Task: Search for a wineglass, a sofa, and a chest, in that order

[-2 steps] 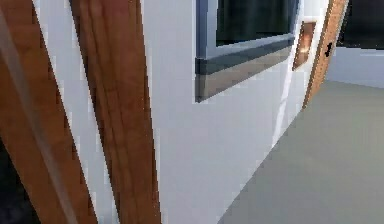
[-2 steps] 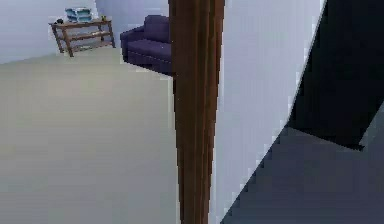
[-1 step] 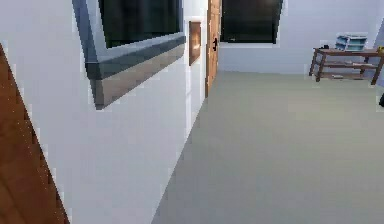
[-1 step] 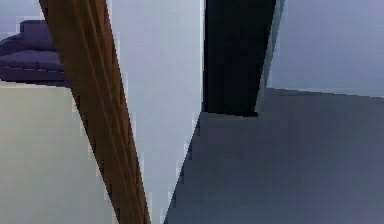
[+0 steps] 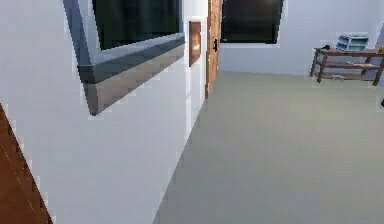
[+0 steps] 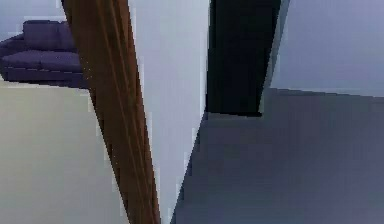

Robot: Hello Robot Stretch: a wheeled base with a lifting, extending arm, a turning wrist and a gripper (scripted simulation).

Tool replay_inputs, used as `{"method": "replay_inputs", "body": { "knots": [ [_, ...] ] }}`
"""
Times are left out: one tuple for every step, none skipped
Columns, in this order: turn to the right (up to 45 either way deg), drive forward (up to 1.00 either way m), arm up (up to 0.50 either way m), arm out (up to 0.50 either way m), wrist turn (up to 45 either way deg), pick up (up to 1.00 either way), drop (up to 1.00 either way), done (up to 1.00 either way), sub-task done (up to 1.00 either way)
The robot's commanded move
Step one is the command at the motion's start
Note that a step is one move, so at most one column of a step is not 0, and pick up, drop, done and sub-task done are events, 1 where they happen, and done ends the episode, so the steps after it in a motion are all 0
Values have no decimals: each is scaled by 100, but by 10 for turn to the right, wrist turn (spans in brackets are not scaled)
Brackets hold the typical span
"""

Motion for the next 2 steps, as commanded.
{"method": "replay_inputs", "body": {
  "knots": [
    [300, 0, 0, 0, 0, 0, 0, 0, 0],
    [0, 50, 0, 0, 0, 0, 0, 0, 0]
  ]
}}
